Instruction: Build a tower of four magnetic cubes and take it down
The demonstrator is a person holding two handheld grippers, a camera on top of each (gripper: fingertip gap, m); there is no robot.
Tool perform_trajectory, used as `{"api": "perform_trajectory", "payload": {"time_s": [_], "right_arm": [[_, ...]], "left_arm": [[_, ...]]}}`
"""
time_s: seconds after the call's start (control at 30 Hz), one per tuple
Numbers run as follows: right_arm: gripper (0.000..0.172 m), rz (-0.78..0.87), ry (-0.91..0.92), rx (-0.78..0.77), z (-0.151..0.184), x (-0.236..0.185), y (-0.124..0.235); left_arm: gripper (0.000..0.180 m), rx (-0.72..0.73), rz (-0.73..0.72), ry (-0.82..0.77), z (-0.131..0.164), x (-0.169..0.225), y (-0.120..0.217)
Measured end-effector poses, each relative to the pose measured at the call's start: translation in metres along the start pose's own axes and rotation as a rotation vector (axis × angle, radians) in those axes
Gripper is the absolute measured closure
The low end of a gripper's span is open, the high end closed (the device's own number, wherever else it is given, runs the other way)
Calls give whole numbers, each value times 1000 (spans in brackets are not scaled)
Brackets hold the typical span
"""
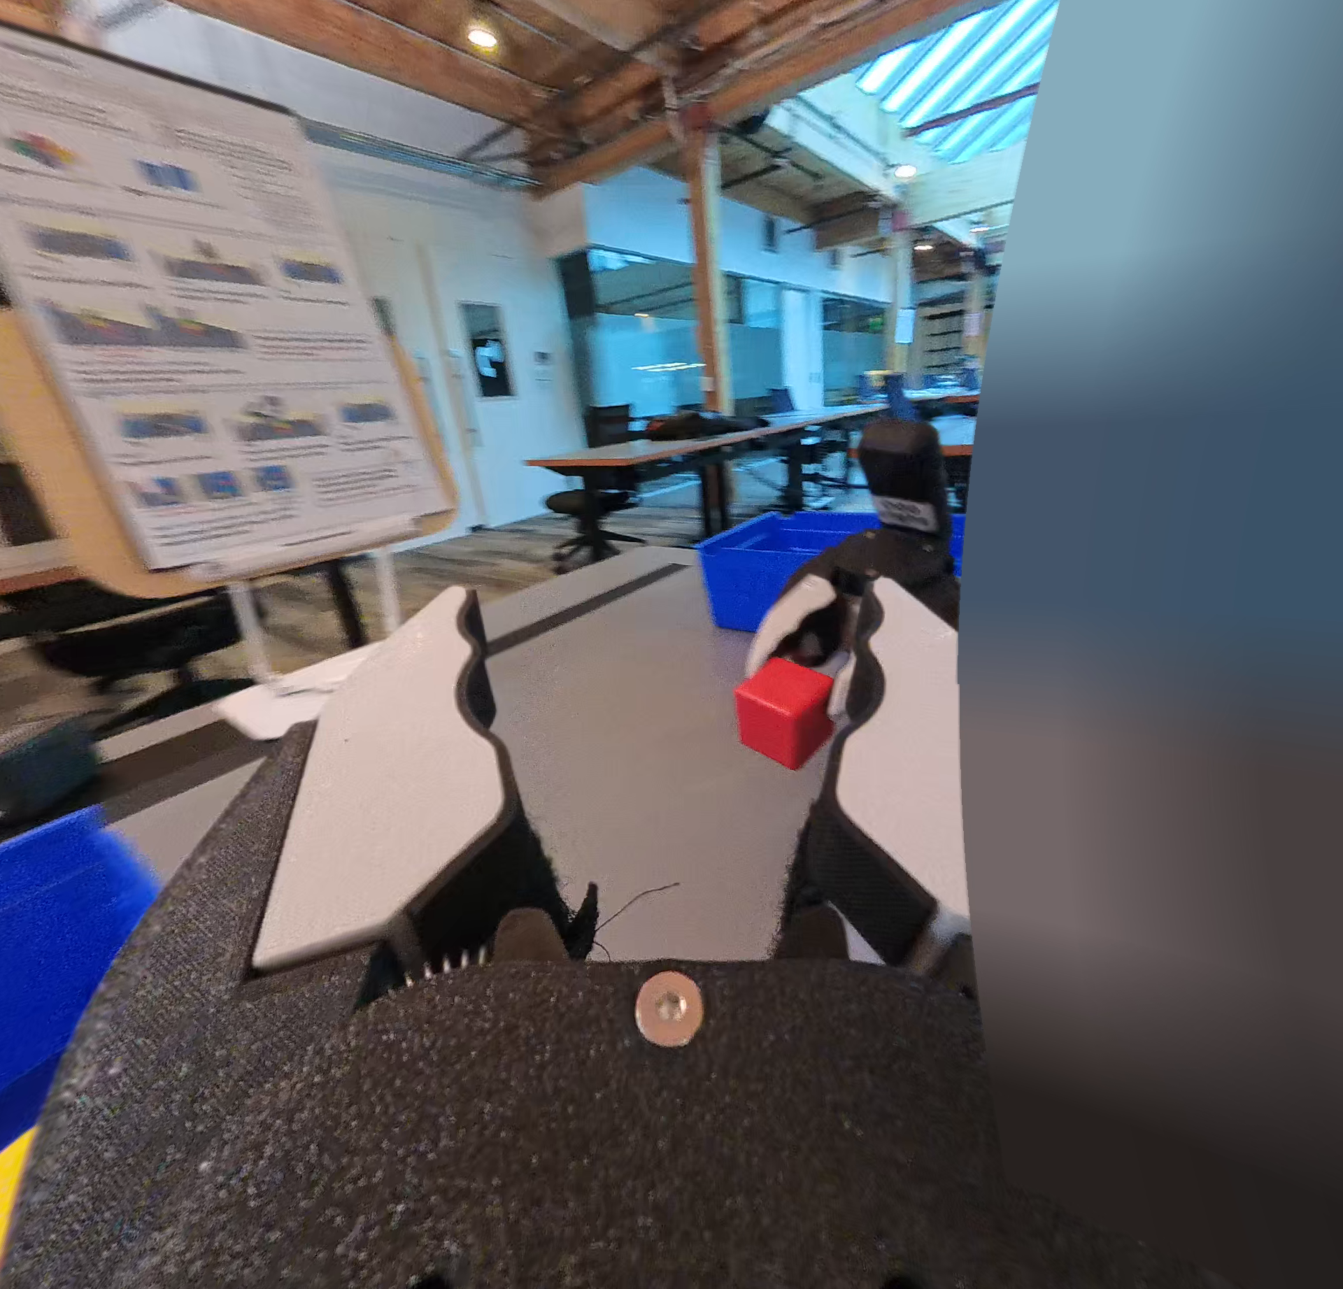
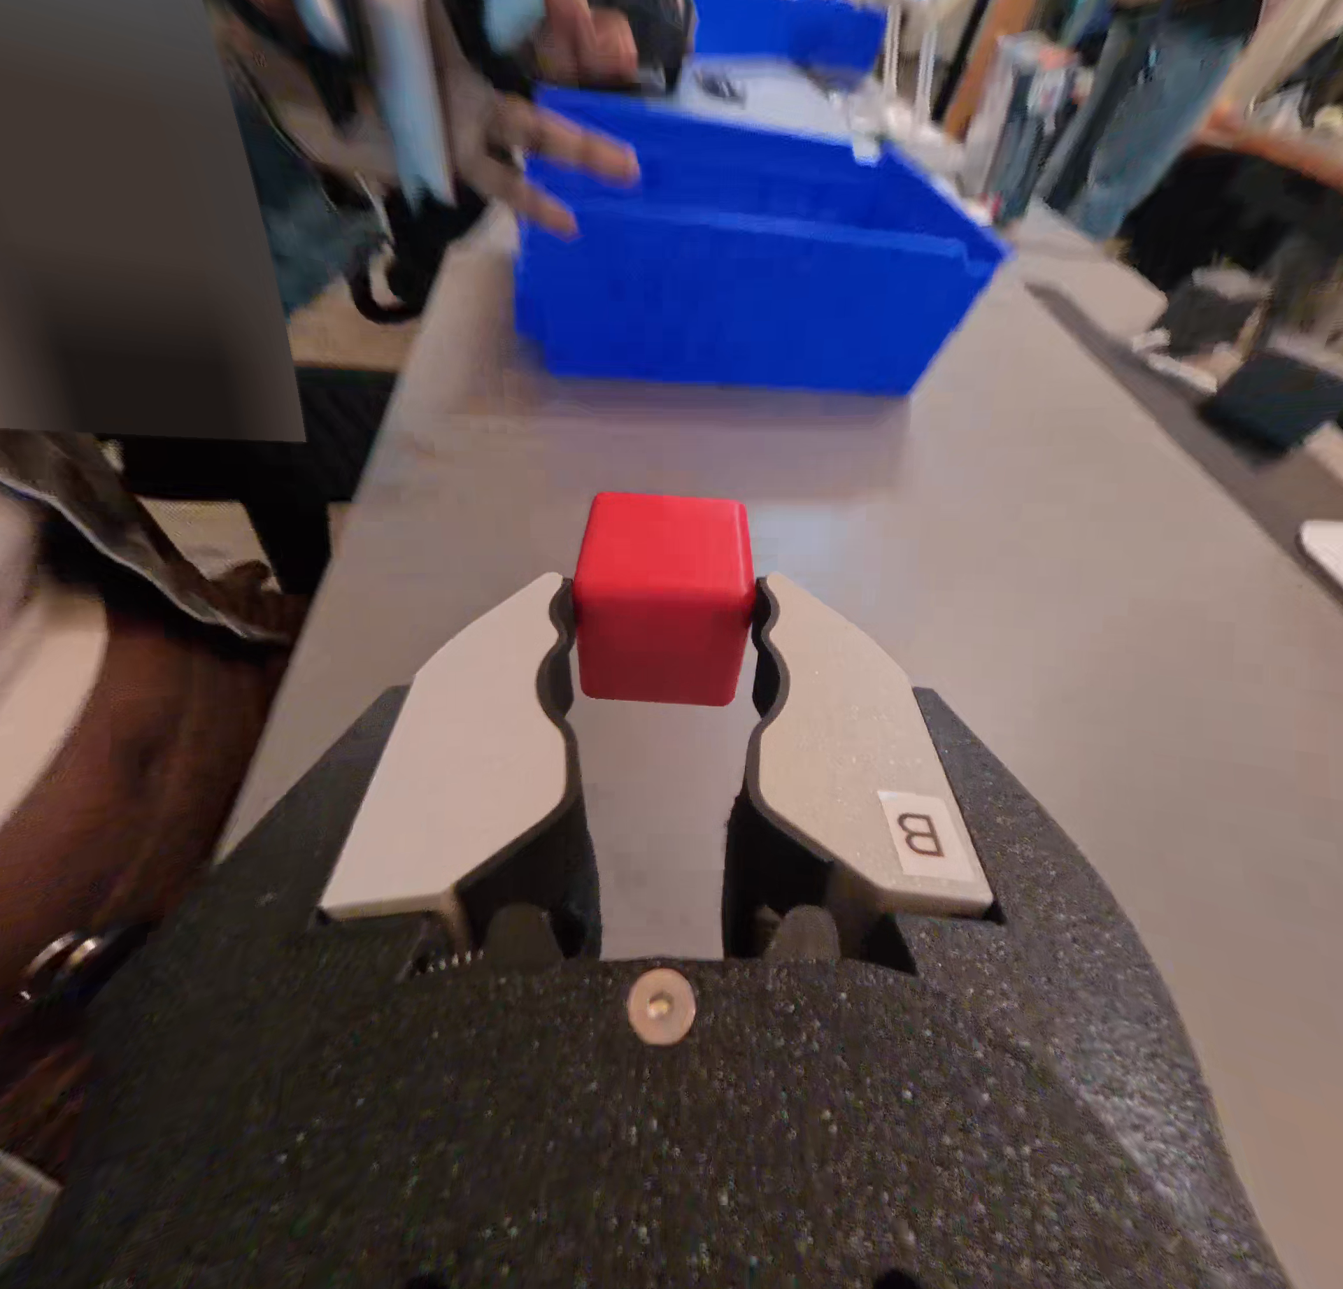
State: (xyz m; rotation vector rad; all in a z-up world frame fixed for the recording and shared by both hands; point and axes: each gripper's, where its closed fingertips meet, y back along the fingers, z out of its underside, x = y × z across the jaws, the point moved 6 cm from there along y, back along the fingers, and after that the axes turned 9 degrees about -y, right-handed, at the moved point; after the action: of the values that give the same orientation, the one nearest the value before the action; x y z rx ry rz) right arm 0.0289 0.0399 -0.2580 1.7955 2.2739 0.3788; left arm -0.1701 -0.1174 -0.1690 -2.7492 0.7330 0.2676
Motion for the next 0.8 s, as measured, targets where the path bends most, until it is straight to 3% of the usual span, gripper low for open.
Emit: {"api": "perform_trajectory", "payload": {"time_s": [0.13,0.3,0.6,0.77,0.8], "right_arm": [[125,-5,-56,-72,27,15,-4],[125,-26,-85,-139,45,23,-12],[125,-73,-64,-166,52,26,-10],[125,-86,-43,-203,56,27,-10],[116,-93,-47,-190,54,27,-10]], "left_arm": [[81,-29,-131,-52,-10,-16,32],[99,-85,-241,-115,-9,-24,54],[95,-222,-184,-194,8,-20,51],[88,-337,-132,-72,17,-22,50],[86,-367,-130,-64,18,-24,51]]}}
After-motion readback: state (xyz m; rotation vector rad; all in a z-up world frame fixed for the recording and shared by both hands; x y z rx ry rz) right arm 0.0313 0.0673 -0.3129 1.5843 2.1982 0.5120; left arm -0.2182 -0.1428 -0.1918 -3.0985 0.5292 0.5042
